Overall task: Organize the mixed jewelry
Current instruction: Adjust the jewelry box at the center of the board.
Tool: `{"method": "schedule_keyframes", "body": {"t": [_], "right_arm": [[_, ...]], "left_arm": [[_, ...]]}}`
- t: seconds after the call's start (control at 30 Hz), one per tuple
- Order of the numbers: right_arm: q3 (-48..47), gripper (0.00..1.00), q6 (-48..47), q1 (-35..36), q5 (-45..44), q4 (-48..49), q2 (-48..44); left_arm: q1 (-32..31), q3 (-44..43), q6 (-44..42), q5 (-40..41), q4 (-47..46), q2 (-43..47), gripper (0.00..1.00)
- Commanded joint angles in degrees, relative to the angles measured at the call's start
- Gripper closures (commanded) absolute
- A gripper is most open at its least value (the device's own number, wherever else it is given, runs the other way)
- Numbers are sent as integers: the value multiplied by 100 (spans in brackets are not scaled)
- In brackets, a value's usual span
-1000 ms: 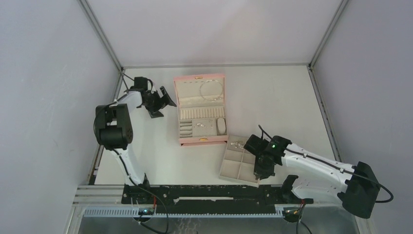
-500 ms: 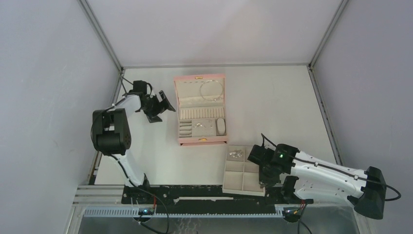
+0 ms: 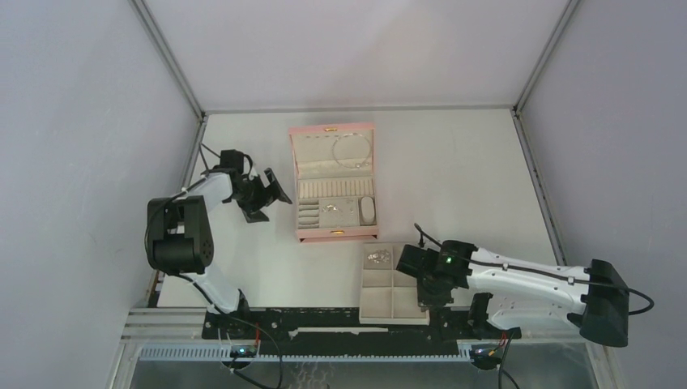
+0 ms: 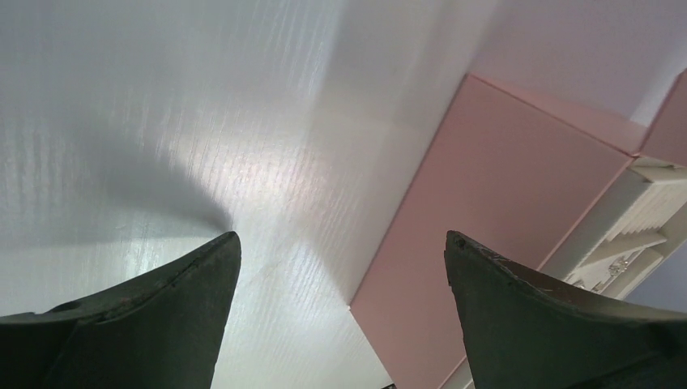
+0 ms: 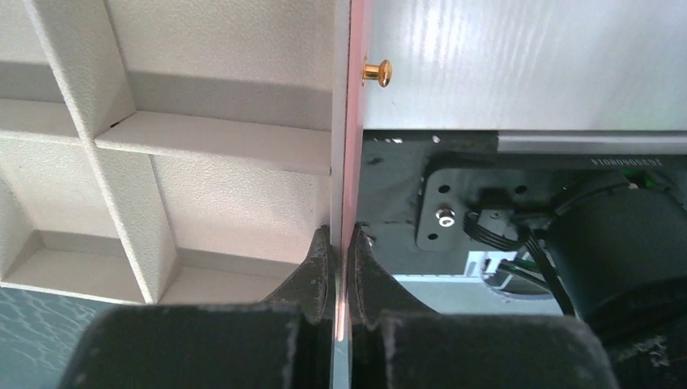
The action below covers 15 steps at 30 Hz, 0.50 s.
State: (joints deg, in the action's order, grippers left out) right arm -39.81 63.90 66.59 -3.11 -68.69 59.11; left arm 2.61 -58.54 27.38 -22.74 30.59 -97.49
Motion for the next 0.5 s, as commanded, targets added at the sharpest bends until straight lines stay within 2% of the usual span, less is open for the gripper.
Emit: {"method": "schedule_keyframes", "body": {"t": [0.0, 0.3, 0.47], "right_arm": [[-348, 100, 270, 73, -367, 570, 189], [-348, 100, 482, 75, -816, 860, 262], [-350, 100, 556, -220, -1022, 809, 201]], "left_arm": [[-14, 110, -126, -147, -52, 274, 0], [-94, 192, -109, -199, -51, 324, 0], [-208, 252, -95, -227, -44, 338, 0]]}}
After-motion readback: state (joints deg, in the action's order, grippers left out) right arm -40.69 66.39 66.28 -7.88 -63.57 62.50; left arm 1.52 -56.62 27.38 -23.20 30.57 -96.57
